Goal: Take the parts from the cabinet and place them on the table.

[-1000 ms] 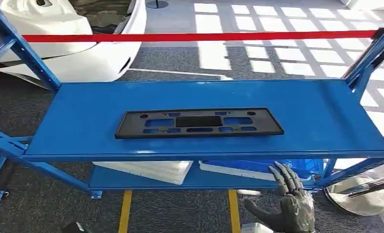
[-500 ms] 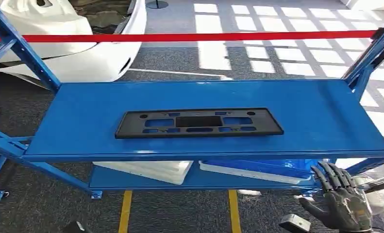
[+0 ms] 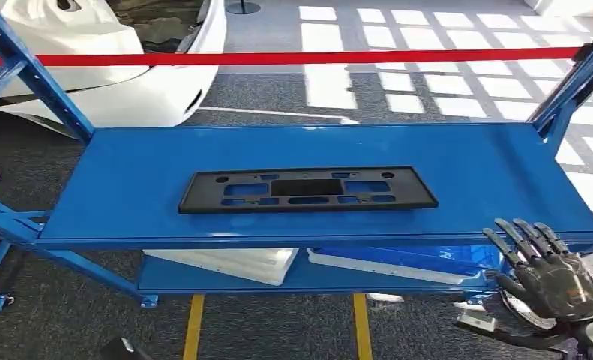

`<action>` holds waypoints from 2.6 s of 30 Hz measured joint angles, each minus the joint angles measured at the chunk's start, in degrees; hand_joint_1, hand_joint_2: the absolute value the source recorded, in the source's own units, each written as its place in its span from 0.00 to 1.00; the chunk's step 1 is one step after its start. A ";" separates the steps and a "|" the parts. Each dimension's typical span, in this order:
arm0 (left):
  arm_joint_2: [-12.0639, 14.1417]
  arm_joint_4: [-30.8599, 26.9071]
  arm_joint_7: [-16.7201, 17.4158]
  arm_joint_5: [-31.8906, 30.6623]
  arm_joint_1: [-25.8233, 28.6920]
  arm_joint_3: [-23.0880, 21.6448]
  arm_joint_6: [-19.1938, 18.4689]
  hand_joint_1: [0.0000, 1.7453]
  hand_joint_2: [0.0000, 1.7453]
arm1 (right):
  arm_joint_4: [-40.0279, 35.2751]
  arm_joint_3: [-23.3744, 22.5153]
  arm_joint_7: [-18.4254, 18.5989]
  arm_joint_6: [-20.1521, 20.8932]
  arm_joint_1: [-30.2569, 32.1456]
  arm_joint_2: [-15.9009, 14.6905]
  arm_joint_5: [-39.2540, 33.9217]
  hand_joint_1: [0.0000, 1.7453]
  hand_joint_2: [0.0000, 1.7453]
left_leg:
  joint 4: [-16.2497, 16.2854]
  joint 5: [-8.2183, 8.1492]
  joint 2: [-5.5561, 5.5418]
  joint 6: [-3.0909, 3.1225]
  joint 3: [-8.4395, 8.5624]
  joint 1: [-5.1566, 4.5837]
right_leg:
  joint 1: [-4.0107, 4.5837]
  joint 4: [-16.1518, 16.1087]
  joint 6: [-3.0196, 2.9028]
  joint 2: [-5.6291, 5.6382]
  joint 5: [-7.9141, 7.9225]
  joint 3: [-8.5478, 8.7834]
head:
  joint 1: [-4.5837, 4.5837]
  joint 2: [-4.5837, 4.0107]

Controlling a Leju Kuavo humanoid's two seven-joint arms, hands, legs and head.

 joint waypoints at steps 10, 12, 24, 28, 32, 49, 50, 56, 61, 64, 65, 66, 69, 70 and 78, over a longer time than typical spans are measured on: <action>0.00 0.00 0.68 0.00 -0.16 -0.72 -0.22 0.00 0.00 | 5.86 11.67 0.68 -0.35 -12.19 -0.70 2.95 0.00 1.00 | 0.00 0.01 -0.02 -0.01 -0.08 0.02 | 0.01 0.02 0.00 -0.08 0.00 -0.02 | -0.02 0.00; 0.00 0.00 0.81 0.00 -0.22 -0.74 -0.22 0.00 0.00 | 6.88 13.13 0.68 -0.35 -13.49 -0.57 3.01 0.00 1.00 | 0.00 0.01 -0.01 -0.01 -0.08 0.02 | 0.01 0.02 0.00 -0.04 0.00 -0.02 | -0.02 0.00; -0.02 0.00 1.79 0.00 -0.69 -2.10 -0.74 0.00 0.00 | 15.19 24.41 -1.07 1.07 -23.05 3.00 -2.36 0.00 1.00 | 0.00 0.02 -0.02 -0.01 -0.07 0.02 | 0.01 0.03 0.00 -0.11 0.00 -0.02 | -0.02 0.00; 0.00 0.00 2.01 0.00 -0.73 -2.32 -0.81 0.00 0.00 | 17.31 25.85 -0.66 -0.18 -24.17 4.46 -3.48 0.00 1.00 | 0.00 0.02 -0.02 -0.01 -0.06 0.01 | 0.01 0.03 0.00 -0.11 0.00 -0.02 | -0.02 0.00; 0.00 0.00 2.23 0.00 -0.71 -2.64 -0.85 0.00 0.00 | 18.91 26.99 -0.50 -0.42 -25.17 5.77 -3.74 0.00 1.00 | 0.00 0.02 -0.03 -0.01 -0.06 0.01 | 0.01 0.03 0.00 -0.07 0.00 -0.02 | -0.02 0.00; -0.02 0.00 2.69 0.00 -0.78 -3.45 -1.36 0.00 0.00 | 24.21 29.57 -0.50 0.61 -28.74 9.99 -3.72 0.00 1.00 | 0.00 0.03 -0.03 -0.02 -0.05 0.01 | 0.01 0.03 0.00 -0.11 0.00 0.00 | -0.02 0.00; -0.02 0.00 2.73 0.00 -0.78 -3.47 -1.40 0.00 0.00 | 24.70 29.72 -0.52 0.72 -29.04 10.32 -3.67 0.00 1.00 | 0.00 0.04 -0.03 -0.02 -0.06 0.01 | 0.01 0.03 0.00 -0.12 0.00 0.00 | 0.00 0.00; -0.02 0.00 2.84 0.00 -0.81 -3.56 -1.42 0.00 0.00 | 28.98 31.08 -1.66 2.06 -31.85 13.42 -3.94 0.00 1.00 | 0.00 0.05 -0.03 -0.02 -0.05 0.01 | 0.01 0.05 0.00 -0.09 0.00 -0.02 | -0.02 0.00; -0.02 0.00 3.02 0.02 -0.87 -4.02 -1.44 0.00 0.00 | 31.07 32.30 -1.92 2.80 -33.44 15.36 -4.13 0.00 1.00 | 0.00 0.05 -0.03 -0.01 -0.06 0.01 | 0.01 0.05 0.00 -0.12 0.00 -0.01 | -0.02 0.00; -0.02 0.00 3.02 0.00 -0.86 -4.15 -1.46 0.00 0.00 | 31.84 32.89 -2.36 2.91 -33.75 15.98 -5.25 0.00 1.00 | 0.00 0.05 -0.03 -0.01 -0.06 0.01 | 0.01 0.05 0.00 -0.12 0.00 -0.01 | -0.02 0.00; -0.02 0.00 3.04 0.00 -0.86 -4.26 -1.53 0.00 0.00 | 32.02 33.02 -2.66 2.99 -33.75 16.22 -6.16 0.00 1.00 | 0.00 0.05 -0.03 -0.01 -0.06 0.01 | 0.01 0.05 0.00 -0.11 0.00 -0.01 | -0.02 0.00; -0.02 0.00 3.06 0.00 -0.87 -4.39 -1.60 0.00 0.00 | 32.17 33.13 -3.06 3.26 -33.75 16.50 -7.07 0.00 1.00 | 0.00 0.05 -0.03 -0.01 -0.06 0.01 | 0.01 0.05 0.00 -0.10 0.00 -0.01 | -0.02 0.00; -0.02 0.00 3.39 0.00 -0.96 -4.74 -1.86 0.00 0.00 | 32.59 33.70 -3.87 4.20 -33.63 17.75 -9.23 0.00 1.00 | 0.00 0.05 -0.02 -0.01 -0.06 0.01 | 0.01 0.04 0.00 -0.07 0.00 -0.02 | -0.02 0.00; -0.02 0.00 3.43 0.00 -0.99 -4.81 -1.92 0.00 0.00 | 32.69 33.92 -3.98 4.33 -33.57 18.18 -9.70 0.00 1.00 | 0.00 0.05 -0.03 -0.01 -0.05 0.01 | 0.01 0.04 0.00 -0.09 0.00 -0.02 | -0.02 0.00; -0.02 0.00 3.87 0.02 -0.97 -4.90 -1.95 0.00 0.00 | 32.70 35.08 -4.11 5.33 -33.43 20.02 -12.11 0.00 1.00 | 0.00 0.05 -0.03 -0.01 -0.04 0.01 | 0.01 0.04 0.00 -0.08 0.00 -0.03 | -0.02 0.00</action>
